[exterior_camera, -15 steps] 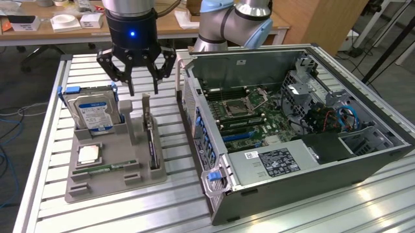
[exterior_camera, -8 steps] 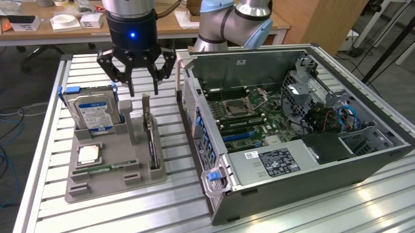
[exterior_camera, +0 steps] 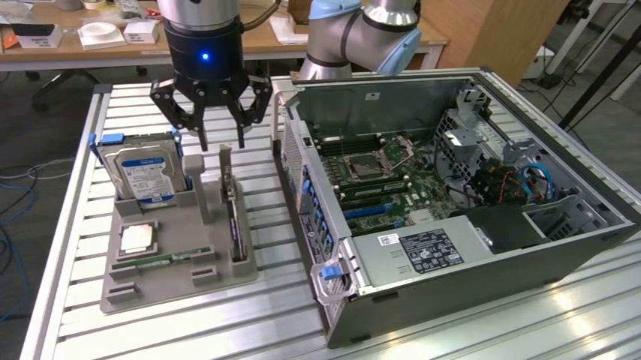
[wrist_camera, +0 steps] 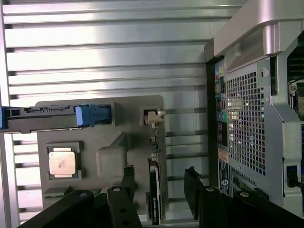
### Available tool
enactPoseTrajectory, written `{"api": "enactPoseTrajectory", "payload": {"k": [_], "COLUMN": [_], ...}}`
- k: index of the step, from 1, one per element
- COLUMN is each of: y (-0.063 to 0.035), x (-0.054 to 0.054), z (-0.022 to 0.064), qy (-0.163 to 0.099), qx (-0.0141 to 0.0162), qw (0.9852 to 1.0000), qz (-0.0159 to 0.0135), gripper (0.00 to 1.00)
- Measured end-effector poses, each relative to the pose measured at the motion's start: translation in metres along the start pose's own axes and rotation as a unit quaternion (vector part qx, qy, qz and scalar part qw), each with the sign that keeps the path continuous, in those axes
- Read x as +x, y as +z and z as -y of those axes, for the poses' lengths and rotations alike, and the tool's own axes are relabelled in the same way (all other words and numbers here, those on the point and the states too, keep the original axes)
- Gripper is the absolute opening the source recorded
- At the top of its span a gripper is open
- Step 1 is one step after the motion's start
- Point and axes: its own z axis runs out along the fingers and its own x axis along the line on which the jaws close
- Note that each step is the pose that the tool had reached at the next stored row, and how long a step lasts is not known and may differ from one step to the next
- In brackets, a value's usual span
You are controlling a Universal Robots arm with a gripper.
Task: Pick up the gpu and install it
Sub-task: 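Pick up the gpu and move the gpu toward the slot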
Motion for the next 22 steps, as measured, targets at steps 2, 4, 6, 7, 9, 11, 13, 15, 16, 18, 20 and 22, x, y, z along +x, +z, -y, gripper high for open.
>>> {"api": "enactPoseTrajectory", "payload": {"k": [2,4,6,7,9,11,13,15,16,18,20,22], "y": [0.0006,0.0011,0.0018,0.0021,0.0029,0.0035,0.0042,0.0047,0.0049,0.0055,0.0059,0.0065], "x": [0.000,0.000,0.000,0.000,0.000,0.000,0.000,0.000,0.000,0.000,0.000,0.000], "z": [0.0004,0.0007,0.0012,0.0013,0.0016,0.0022,0.0034,0.0049,0.0057,0.0075,0.0091,0.0110], "qy": [0.000,0.000,0.000,0.000,0.000,0.000,0.000,0.000,0.000,0.000,0.000,0.000], "qx": [0.0002,0.0004,0.0006,0.0006,0.0009,0.0013,0.0018,0.0023,0.0027,0.0033,0.0038,0.0046], "qw": [1.0000,1.0000,1.0000,1.0000,1.0000,1.0000,1.0000,1.0000,1.0000,1.0000,1.0000,1.0000], "qz": [0.0000,0.0000,0.0001,0.0001,0.0001,0.0001,0.0002,0.0002,0.0002,0.0003,0.0003,0.0003], "gripper": [0.55,0.55,0.55,0.55,0.55,0.55,0.55,0.55,0.55,0.55,0.55,0.55]}}
